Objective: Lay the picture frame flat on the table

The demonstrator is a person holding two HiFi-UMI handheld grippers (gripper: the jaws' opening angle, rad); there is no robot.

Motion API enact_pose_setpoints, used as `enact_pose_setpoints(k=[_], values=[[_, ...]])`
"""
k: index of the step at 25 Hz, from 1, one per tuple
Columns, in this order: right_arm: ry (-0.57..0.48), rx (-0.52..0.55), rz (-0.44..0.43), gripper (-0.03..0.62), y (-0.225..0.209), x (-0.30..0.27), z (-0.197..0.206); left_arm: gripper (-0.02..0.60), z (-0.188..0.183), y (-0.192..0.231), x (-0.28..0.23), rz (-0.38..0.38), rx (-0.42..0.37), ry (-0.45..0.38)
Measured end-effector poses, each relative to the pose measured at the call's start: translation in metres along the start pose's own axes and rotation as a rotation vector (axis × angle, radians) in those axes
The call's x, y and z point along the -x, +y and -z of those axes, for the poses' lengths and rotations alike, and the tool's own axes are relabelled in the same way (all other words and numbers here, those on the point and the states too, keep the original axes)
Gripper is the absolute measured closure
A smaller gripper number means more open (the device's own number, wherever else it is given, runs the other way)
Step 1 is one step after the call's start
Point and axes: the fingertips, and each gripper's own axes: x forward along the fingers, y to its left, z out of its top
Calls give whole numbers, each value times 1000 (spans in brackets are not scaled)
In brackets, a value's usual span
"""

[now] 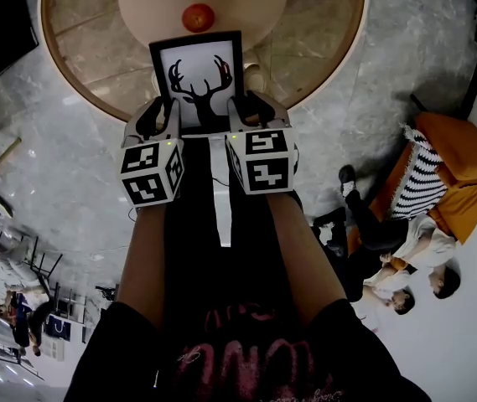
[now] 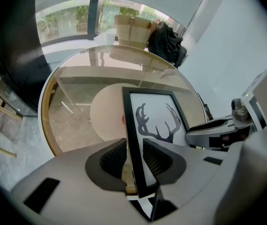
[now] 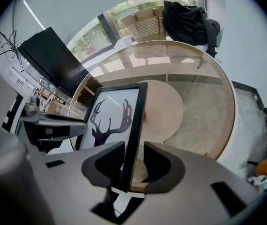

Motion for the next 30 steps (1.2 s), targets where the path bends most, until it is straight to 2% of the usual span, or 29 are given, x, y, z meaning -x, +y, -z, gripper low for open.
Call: enact_pose_setpoints(k=[6, 30], values=[[2, -5, -23, 463, 8, -1, -2, 469, 3, -2, 0, 13, -5, 15], [1, -11, 20, 462, 4, 3, -2, 468, 1, 3, 2, 18, 13, 12]])
